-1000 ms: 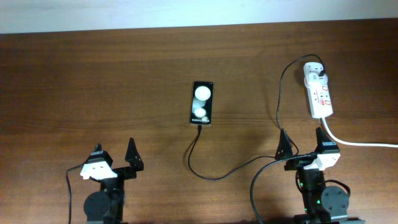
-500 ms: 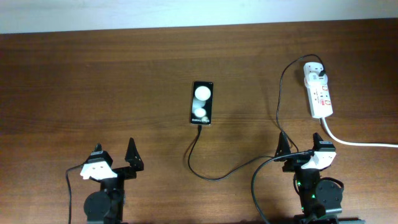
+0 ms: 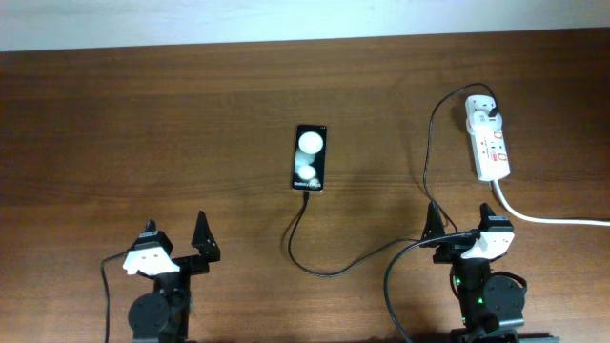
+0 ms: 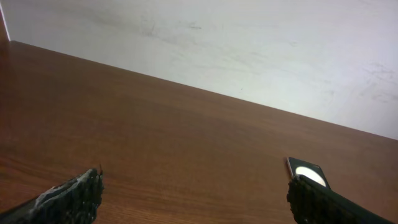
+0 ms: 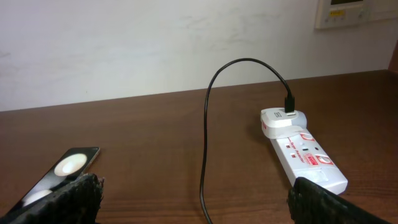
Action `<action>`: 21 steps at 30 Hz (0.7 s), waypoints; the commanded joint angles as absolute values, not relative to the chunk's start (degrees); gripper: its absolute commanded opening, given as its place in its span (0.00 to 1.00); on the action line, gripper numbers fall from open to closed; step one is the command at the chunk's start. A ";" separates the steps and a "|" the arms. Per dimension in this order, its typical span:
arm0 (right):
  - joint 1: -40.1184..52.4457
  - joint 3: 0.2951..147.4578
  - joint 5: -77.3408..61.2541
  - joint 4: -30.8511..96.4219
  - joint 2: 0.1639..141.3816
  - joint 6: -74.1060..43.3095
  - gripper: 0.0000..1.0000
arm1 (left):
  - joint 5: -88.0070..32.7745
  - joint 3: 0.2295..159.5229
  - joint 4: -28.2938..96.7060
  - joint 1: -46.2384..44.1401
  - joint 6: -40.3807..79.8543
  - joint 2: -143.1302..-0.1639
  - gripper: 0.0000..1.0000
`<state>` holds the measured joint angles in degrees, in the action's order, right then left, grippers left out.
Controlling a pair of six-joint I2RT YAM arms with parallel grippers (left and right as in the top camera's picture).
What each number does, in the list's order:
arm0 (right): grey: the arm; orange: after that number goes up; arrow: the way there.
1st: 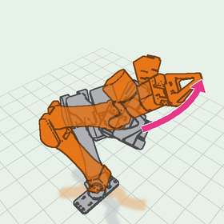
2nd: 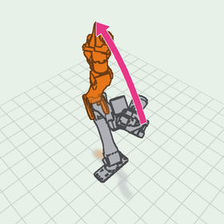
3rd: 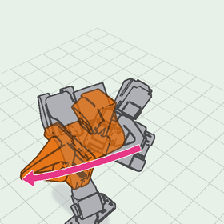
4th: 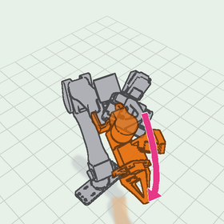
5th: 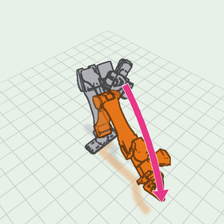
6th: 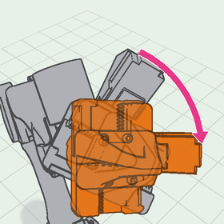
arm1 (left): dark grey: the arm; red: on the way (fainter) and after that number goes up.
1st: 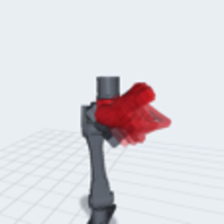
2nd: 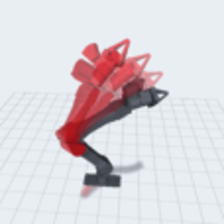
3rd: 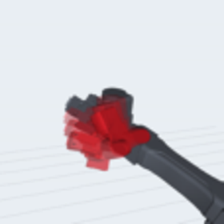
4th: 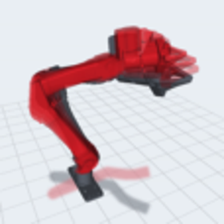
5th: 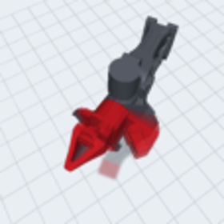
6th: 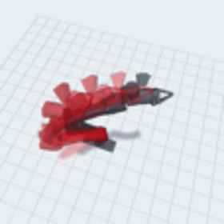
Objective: Plug charger to phone and switch on socket
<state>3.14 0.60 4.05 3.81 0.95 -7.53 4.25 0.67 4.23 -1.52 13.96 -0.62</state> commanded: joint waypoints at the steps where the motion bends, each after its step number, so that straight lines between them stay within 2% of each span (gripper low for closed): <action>1: 2.96 0.32 4.78 4.19 0.69 -7.35 0.99 | 3.84 0.49 4.38 -1.32 13.63 -0.36 0.99; 3: 2.98 0.32 4.78 4.19 0.69 -7.35 0.99 | 4.25 0.49 4.40 -1.32 12.95 -0.36 0.99; 6: 2.98 0.32 4.78 4.19 0.69 -7.35 0.99 | 1.26 0.54 4.80 -1.32 -1.50 -0.45 0.99; 9: 2.96 0.32 4.78 4.19 0.69 -7.35 0.98 | 0.64 0.54 4.80 -1.32 -7.46 -1.45 0.99; 21: 2.96 0.32 4.78 4.19 0.69 -7.35 0.99 | 0.62 0.54 4.78 -1.32 -7.42 -2.68 0.99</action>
